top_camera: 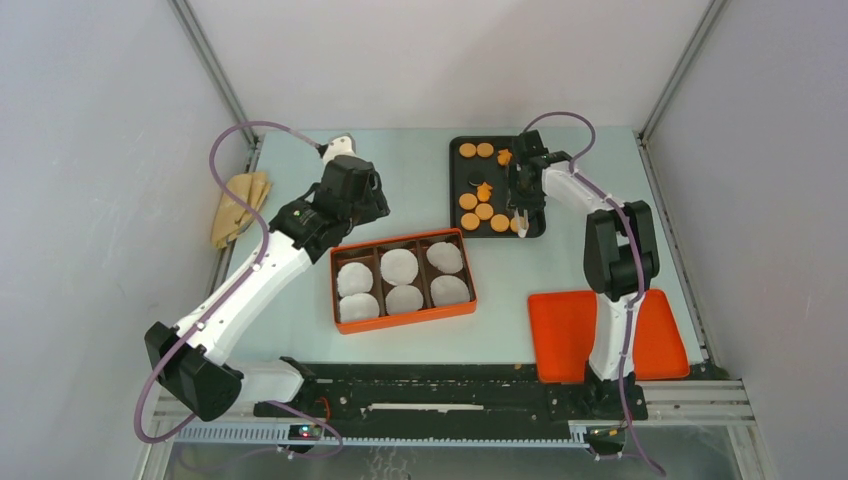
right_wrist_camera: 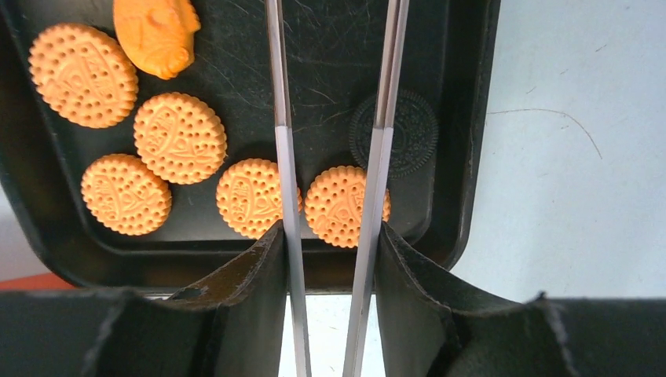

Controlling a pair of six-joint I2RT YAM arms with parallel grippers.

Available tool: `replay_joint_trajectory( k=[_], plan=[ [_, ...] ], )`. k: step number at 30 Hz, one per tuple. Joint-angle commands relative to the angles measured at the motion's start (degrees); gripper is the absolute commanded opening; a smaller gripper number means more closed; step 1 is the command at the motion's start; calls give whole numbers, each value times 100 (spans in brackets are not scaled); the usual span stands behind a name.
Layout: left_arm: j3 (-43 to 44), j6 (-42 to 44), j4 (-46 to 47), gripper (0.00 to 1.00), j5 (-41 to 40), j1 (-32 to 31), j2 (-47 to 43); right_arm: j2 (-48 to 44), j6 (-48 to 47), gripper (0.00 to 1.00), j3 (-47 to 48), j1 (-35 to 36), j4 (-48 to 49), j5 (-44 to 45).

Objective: Pack the cookies

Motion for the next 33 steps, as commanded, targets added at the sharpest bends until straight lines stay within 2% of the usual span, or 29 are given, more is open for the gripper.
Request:
replay_joint_trajectory(
  k=[1,5,11,14,16,26,29,33],
  plan=[
    [-171,-11,78,56,-38,-12,-129,36,106,44,278,0,-125,49],
    [-158,-11,64,54,-12,-10,-114,-249,45,35,153,63,-1,23],
    [-161,-32,13,53,62,113,-263,-1314,-68,25,-475,324,374,-60],
    [-254,-133,50,44,335,490,-356,-1812,-79,23,-690,468,336,-190],
    [-308,-139,39,41,336,654,-388,-2120,-77,21,-861,530,315,-341],
    [-509,-87,-71,38,186,836,-454,-3155,-168,17,-1169,889,-2,-961],
    [-483,-70,-180,38,-2,869,-534,-3308,-216,17,-1120,1259,-217,-1085],
    [-386,-85,-488,41,-292,1035,-669,-3460,-204,18,-1134,2114,-419,-1118]
  ],
)
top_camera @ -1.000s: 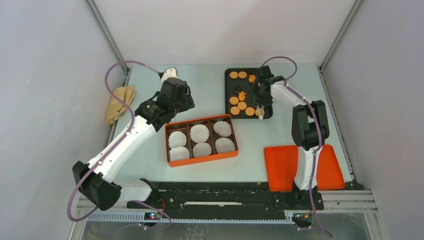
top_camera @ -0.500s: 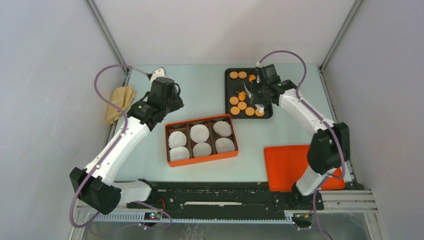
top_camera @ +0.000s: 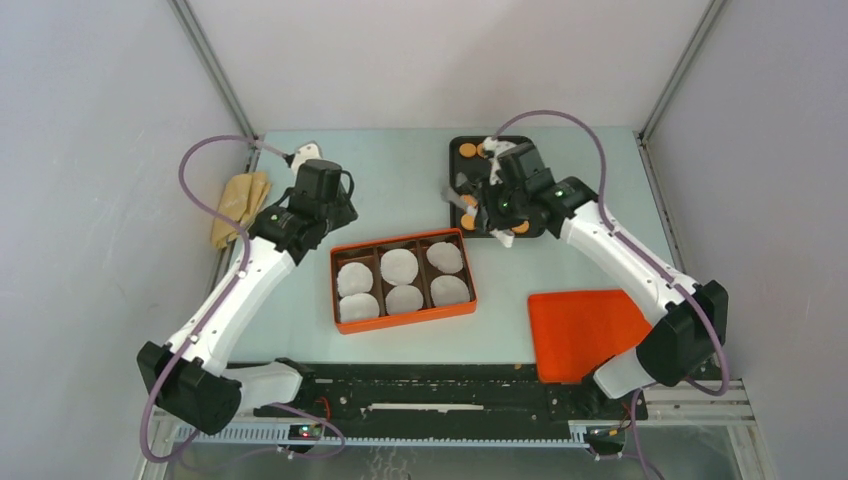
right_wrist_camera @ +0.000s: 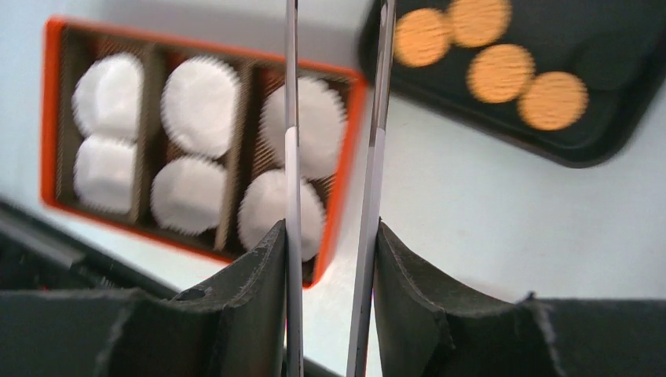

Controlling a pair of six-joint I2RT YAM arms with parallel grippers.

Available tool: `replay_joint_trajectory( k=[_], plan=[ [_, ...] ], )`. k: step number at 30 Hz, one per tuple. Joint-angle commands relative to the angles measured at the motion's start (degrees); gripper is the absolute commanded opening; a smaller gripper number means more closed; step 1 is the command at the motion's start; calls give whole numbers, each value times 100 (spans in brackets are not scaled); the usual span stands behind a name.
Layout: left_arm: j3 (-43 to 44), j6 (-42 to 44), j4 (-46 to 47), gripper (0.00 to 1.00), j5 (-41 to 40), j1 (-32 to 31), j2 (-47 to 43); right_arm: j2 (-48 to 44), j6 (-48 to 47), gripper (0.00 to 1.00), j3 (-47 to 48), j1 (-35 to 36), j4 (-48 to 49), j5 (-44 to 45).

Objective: Pack the cookies

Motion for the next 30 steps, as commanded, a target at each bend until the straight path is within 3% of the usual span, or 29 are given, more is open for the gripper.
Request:
replay_joint_trajectory(
  k=[1,6,13,30],
  plan=[
    [37,-58,-336,43,-472,229,-397,-417,-88,18,62,980,-149,-283],
    [117,-137,-522,55,-437,574,-657,-171,6,19,63,2126,-67,-358],
    [260,-108,-680,57,-295,727,-1030,595,14,19,238,2907,226,-354],
    [52,91,-669,58,-374,747,-1281,1748,-187,19,1036,3113,290,-254]
  ],
)
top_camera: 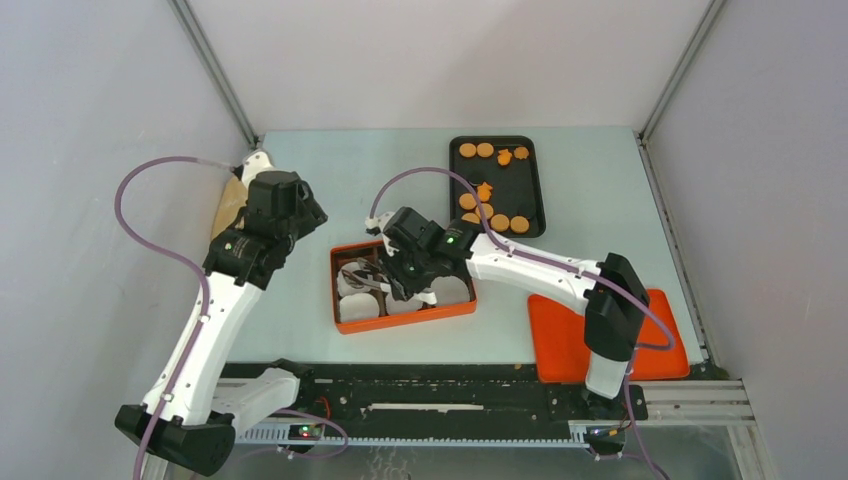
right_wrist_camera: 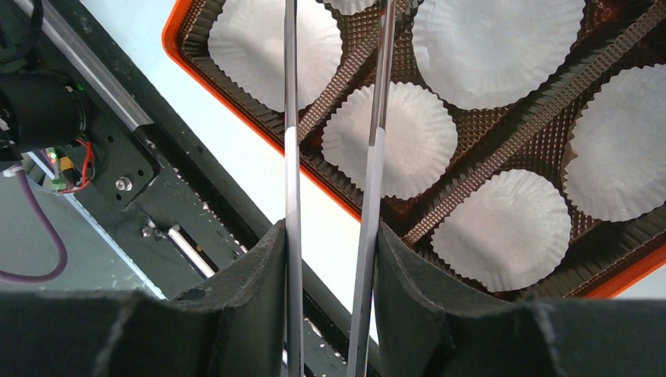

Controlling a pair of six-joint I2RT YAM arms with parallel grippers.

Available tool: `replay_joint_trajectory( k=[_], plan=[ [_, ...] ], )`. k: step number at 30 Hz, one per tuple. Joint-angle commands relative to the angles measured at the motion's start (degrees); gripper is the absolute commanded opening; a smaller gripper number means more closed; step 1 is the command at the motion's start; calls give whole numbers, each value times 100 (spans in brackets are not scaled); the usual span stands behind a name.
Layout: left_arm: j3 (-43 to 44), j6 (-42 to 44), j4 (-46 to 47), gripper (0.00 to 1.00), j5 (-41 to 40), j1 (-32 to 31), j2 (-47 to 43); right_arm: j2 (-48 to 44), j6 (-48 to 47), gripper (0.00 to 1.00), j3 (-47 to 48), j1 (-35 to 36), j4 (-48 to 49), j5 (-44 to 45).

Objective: Pack the cookies

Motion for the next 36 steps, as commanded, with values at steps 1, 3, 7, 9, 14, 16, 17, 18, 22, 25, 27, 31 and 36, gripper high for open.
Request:
replay_joint_trajectory(
  k=[1,3,7,9,14,16,17,18,22,25,27,31,36],
  plan=[
    [23,140,93,58,-98,47,-57,66,-172,20,218,46,245,101],
    [3,150,115,58,-74,47,-23,147,-179,29,241,44,276,129],
    [2,192,117,59,-51,55,25,282,-125,46,352,27,297,184],
    [-12,212,127,60,-39,56,9,284,-111,50,362,18,376,147],
    [-11,255,186,64,-21,56,-66,153,-60,52,379,-47,472,159],
    [9,265,194,64,-13,56,-79,86,-55,52,424,-69,418,193],
    [23,264,196,64,-6,56,-80,31,-50,52,440,-78,391,240],
    [36,265,198,64,13,56,-80,-83,-58,51,430,-79,372,300],
    [65,235,228,64,123,56,-81,-655,-82,51,202,-119,349,623],
    [44,200,321,63,227,56,-81,-1128,-67,49,28,-246,273,875],
    [-6,183,436,63,330,56,-75,-1422,-49,48,-131,-387,259,1100],
    [-104,192,625,63,563,56,111,-1772,-21,47,-548,-1007,247,1439],
    [-137,195,718,58,845,56,388,-1737,65,47,-1019,-1915,284,1755]
  ],
)
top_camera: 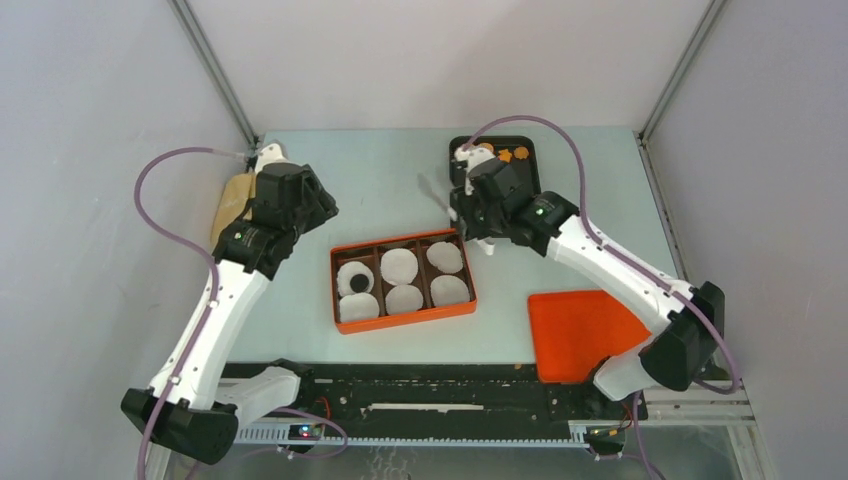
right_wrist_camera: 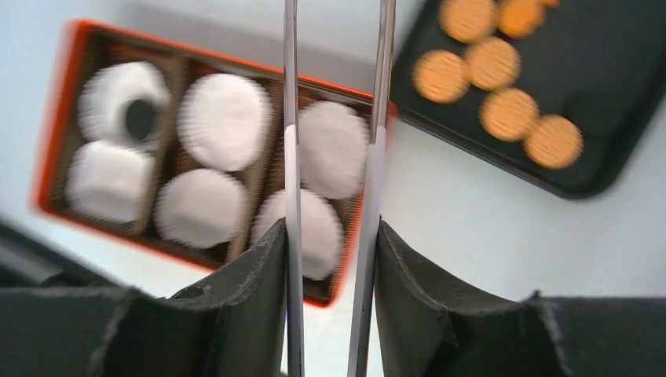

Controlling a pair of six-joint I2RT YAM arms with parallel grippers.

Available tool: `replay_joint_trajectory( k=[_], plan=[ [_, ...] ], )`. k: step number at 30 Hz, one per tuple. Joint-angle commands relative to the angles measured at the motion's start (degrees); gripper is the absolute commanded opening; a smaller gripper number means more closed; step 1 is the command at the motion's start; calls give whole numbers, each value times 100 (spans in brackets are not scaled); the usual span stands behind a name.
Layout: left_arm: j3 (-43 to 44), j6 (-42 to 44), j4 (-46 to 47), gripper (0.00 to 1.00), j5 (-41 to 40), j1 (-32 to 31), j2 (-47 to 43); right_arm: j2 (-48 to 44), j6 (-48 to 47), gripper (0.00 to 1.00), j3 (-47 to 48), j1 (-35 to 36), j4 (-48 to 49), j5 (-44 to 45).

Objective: Pack the cookies

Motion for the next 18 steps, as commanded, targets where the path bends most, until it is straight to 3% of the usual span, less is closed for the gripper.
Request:
replay_joint_trajectory(
  k=[1,8,18],
  plan=[
    [-141,57,285,58,324,34,183,166,82,47,-489,-729,135,536],
    [-111,106,316,59,300,34,121,1062,47,46,-289,-1578,608,377],
    [-91,154,257,61,110,34,98,2274,-9,47,700,-1868,691,334]
  ],
)
